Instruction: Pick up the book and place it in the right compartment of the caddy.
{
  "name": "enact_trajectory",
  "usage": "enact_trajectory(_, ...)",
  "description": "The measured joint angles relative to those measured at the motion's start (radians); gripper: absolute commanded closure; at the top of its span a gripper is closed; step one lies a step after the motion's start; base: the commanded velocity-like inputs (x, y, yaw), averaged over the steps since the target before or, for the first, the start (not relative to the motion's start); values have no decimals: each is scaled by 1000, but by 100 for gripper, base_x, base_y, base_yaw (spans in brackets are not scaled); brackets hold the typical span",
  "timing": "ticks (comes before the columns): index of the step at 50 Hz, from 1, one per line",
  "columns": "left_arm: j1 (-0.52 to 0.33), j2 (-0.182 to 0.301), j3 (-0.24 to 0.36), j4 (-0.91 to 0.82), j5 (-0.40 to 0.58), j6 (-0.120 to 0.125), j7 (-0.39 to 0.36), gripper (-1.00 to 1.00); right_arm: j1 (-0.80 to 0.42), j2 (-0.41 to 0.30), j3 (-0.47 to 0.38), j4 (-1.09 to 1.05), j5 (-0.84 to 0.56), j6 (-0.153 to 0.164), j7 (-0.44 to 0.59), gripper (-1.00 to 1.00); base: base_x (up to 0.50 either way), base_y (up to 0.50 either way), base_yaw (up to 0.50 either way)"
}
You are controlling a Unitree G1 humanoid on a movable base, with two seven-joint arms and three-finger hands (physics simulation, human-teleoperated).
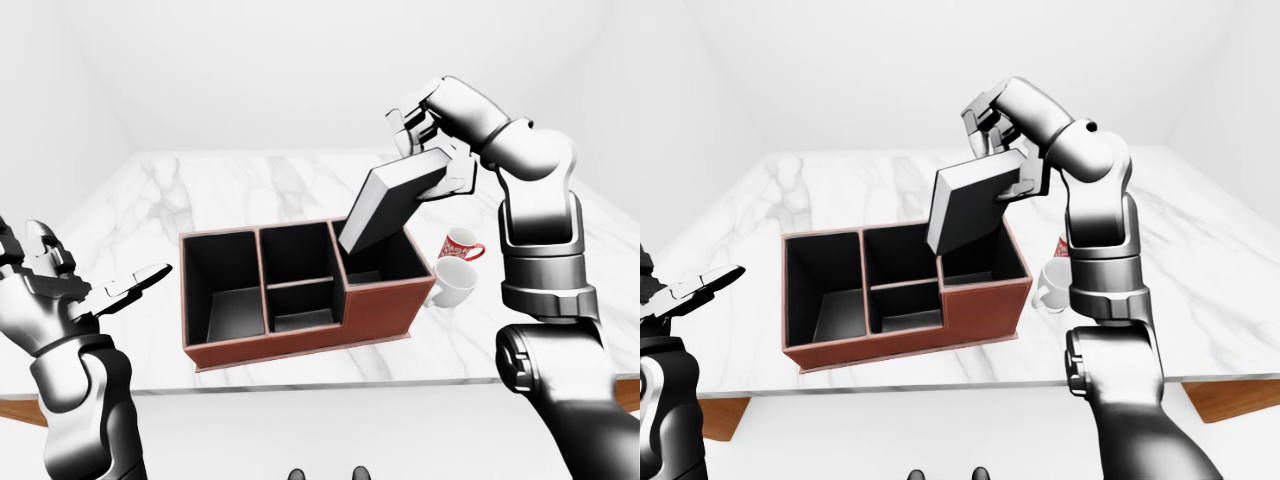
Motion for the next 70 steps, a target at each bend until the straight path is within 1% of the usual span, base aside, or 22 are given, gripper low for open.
enact_trajectory(16,3,-3,-4,-1,4,0,-1,-100,9,-20,-10,19,-10,0,0,100,0,0,0)
enact_trajectory(70,2,-3,-4,0,5,0,0,-100,91,6,-8,120,5,0,-4,100,0,0,0)
